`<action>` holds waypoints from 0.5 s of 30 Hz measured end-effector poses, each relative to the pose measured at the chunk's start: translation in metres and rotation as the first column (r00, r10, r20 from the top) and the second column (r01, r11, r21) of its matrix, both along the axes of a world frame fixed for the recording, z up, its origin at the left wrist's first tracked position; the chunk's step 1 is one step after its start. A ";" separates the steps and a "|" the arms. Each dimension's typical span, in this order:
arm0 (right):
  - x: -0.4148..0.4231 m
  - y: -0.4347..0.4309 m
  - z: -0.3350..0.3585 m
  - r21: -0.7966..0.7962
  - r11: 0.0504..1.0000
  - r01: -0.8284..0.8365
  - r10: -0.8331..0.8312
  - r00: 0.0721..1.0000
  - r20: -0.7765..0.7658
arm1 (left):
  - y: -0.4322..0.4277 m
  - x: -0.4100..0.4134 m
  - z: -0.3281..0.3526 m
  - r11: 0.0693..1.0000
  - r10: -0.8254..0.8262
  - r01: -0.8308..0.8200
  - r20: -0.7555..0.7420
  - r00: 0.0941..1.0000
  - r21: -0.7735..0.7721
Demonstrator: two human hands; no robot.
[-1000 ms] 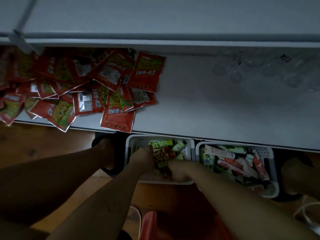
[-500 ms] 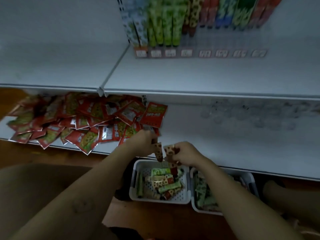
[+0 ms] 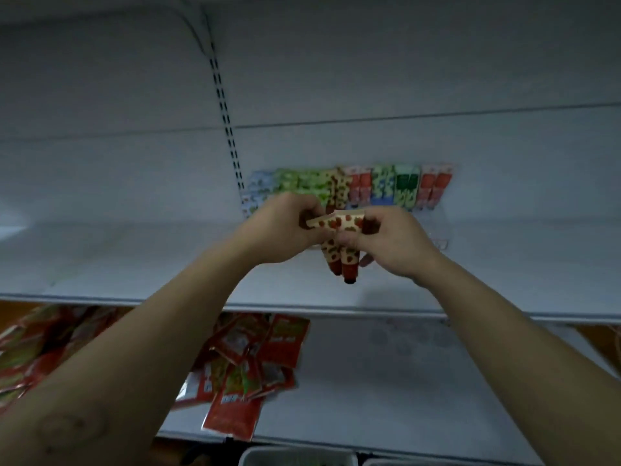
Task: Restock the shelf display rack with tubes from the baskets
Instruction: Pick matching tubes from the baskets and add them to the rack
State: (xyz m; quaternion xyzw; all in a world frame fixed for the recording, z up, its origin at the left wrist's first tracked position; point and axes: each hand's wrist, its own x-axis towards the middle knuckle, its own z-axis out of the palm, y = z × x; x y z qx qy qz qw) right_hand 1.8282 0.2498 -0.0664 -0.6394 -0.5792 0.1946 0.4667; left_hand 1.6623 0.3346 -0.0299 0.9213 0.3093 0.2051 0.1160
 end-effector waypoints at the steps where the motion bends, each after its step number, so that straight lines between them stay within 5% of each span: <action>1: 0.006 0.006 0.008 0.027 1.000 0.009 -0.009 1.000 0.009 | 0.003 0.007 0.007 1.000 0.001 -0.001 0.013 1.000 0.020; 10: 0.062 0.065 0.028 0.214 0.961 0.173 -0.193 0.978 0.075 | 0.054 0.048 0.038 0.996 0.028 -0.046 0.217 0.976 0.079; 15: 0.088 0.103 0.013 0.203 0.959 0.199 -0.219 0.973 0.079 | 0.083 0.077 0.027 0.985 0.060 -0.091 0.203 0.977 0.148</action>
